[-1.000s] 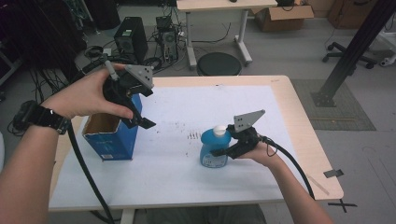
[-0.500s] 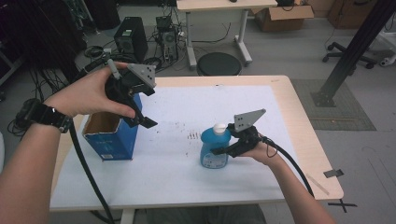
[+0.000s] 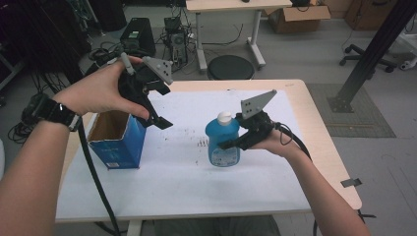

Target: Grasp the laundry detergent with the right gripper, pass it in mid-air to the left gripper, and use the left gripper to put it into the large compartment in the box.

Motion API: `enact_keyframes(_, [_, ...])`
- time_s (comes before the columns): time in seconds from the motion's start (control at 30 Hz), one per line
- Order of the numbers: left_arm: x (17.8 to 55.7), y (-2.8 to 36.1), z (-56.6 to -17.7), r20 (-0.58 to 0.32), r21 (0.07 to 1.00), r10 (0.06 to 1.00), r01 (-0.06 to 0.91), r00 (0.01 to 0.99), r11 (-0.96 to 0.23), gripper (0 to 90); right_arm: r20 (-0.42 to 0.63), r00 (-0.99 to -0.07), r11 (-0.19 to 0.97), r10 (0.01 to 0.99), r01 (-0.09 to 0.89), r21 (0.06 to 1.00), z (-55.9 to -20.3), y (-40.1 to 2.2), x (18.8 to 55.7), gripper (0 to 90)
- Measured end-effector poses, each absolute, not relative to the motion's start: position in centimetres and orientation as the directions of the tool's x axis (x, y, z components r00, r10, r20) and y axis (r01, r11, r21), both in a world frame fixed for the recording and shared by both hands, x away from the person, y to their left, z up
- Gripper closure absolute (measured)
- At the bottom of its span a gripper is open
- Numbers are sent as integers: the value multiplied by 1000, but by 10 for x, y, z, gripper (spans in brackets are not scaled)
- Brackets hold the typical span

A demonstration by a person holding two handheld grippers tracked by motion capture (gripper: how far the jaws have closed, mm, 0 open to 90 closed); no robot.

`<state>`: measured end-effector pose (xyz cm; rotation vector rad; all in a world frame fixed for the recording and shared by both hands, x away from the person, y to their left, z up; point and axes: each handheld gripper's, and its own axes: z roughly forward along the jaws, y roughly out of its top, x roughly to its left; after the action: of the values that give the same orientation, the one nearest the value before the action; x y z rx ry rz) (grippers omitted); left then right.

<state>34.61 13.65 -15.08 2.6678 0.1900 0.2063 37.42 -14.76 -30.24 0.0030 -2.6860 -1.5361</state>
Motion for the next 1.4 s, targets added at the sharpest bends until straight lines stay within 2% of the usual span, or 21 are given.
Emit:
enact_keyframes(0.2, [346, 123, -140, 112, 444, 159, 93, 981, -891, 31, 4, -998, 526, -57, -26, 850, -271, -125, 378, 425])
enact_keyframes(0.47, [349, 105, -133, 113, 418, 154, 93, 982, -904, 31, -19, -996, 544, -93, -66, 837, -251, -102, 379, 426])
enact_keyframes(0.87, [350, 82, -143, 105, 373, 105, 58, 989, -926, 47, -29, -993, 561, -116, -89, 823, -248, -87, 377, 429])
enact_keyframes(1.4, [353, 64, -158, 66, 343, 115, 86, 991, -935, 57, -38, -993, 556, -111, -94, 826, -248, -87, 375, 429])
